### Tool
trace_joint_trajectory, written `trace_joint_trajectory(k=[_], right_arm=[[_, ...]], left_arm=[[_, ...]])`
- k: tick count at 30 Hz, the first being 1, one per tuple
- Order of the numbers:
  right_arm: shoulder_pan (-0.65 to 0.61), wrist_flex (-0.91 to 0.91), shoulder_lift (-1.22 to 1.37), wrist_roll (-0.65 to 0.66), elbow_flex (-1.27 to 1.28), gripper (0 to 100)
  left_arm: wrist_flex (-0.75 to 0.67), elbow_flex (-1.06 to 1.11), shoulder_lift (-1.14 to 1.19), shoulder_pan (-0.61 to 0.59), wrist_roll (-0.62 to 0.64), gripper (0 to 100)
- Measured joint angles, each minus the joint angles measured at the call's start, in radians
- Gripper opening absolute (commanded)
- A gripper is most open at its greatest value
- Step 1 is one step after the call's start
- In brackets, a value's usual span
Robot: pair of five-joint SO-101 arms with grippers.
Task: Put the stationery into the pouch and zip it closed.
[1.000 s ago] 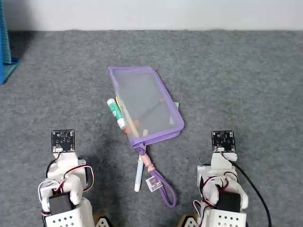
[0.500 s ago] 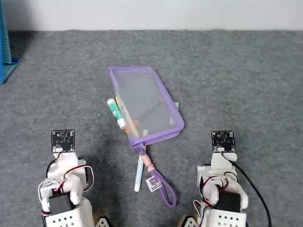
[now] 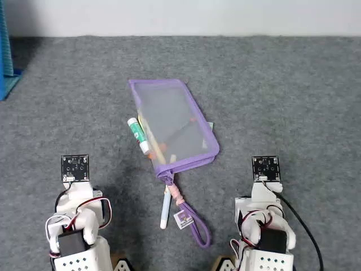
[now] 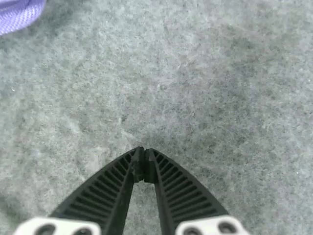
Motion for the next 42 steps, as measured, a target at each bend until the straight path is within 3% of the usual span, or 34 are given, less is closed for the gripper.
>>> trace_joint_trajectory(k=[13,21,29,35,42], right_arm=[[0.000,0.000,0.000,0.000,0.000,0.9],[-0.129,0.000,0.000,0.000,0.000,1.2],[-0.138,-0.002,-0.005,0.000,-0.035,0.9],[-0.212,-0.153,0.000,0.000,-0.091,0.8],[-0.371,-0.176,0.000,0.011,-0.184,0.8]], left_arm=[[0.000,0.000,0.000,0.000,0.000,2],[0.000,0.000,0.000,0.000,0.000,2],[0.000,0.000,0.000,0.000,0.000,2],[0.000,0.000,0.000,0.000,0.000,2],[0.000,0.000,0.000,0.000,0.000,2]])
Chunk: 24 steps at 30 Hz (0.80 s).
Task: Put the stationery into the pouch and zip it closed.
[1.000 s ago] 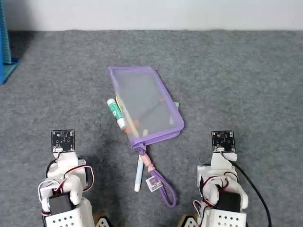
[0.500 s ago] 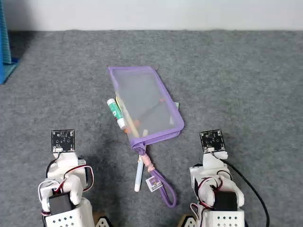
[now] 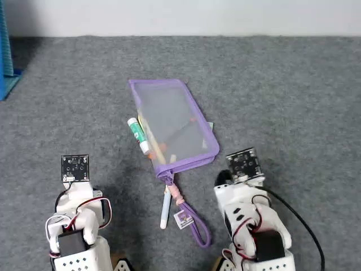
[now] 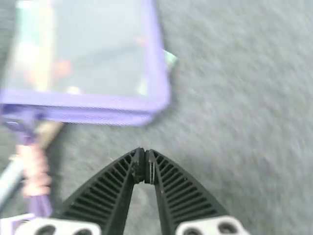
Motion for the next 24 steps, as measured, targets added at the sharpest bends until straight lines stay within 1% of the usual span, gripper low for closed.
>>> trace_joint_trajectory(k=[3,6,9,14,17,20,24], right_arm=[[-0.058,0.000,-0.002,0.032,-0.049,0.9],[-0.086,0.000,-0.002,0.041,-0.123,0.9],[-0.123,0.018,0.092,0.044,-0.216,1.1],[-0.140,0.066,0.381,0.044,-0.400,1.3],[-0.138,0.066,0.594,0.044,-0.494,5.4],[-0.138,0.051,0.784,0.044,-0.548,9.9],[-0.138,0.002,1.002,0.044,-0.563,11.9]], left_arm=[[0.000,0.000,0.000,0.000,0.000,2],[0.000,0.000,0.000,0.000,0.000,2],[0.000,0.000,0.000,0.000,0.000,2],[0.000,0.000,0.000,0.000,0.000,2],[0.000,0.000,0.000,0.000,0.000,2],[0.000,0.000,0.000,0.000,0.000,2],[0.000,0.000,0.000,0.000,0.000,2]])
